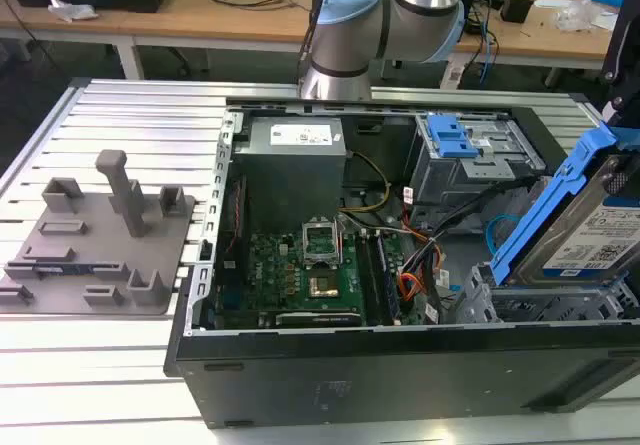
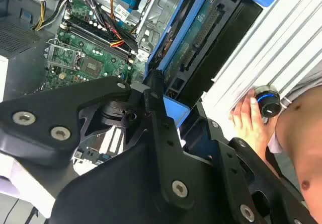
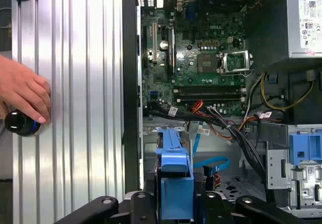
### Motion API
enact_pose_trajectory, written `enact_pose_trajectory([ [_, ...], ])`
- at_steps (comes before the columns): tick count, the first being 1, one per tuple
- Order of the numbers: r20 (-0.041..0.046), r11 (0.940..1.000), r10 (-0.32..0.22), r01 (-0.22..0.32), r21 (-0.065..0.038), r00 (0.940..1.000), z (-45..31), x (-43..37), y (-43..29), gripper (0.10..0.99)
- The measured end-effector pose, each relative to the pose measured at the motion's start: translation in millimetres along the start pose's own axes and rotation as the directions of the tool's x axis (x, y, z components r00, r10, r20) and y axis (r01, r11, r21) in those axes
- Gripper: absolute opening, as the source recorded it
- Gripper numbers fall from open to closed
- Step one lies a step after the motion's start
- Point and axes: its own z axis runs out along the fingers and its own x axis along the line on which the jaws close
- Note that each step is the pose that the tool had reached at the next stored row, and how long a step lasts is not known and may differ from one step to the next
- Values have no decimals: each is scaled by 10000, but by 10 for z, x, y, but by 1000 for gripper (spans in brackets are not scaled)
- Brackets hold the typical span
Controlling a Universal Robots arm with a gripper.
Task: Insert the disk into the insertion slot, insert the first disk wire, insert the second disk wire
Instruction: 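Insert the disk into the insertion slot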
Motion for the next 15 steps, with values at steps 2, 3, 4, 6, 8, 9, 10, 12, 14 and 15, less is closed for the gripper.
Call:
enact_pose_trajectory([
  [2,0,10000,0,0,0,10000,0,0,0,365],
  [3,0,10000,0,0,0,10000,0,0,0,365],
  [4,-1,10000,0,0,0,10000,0,0,0,365],
  [6,0,10000,1,-1,0,10000,0,0,0,365],
  [8,0,10000,0,0,0,10000,0,0,0,365],
  [9,0,10000,0,0,0,10000,0,0,0,365],
  [10,-1,10000,0,0,0,10000,0,0,0,365],
  [12,0,10000,0,0,5,10000,0,0,0,365],
  [14,10,10000,0,0,26,10000,0,0,1,365],
  [15,63,10000,-1,1,54,10000,0,0,2,365],
])
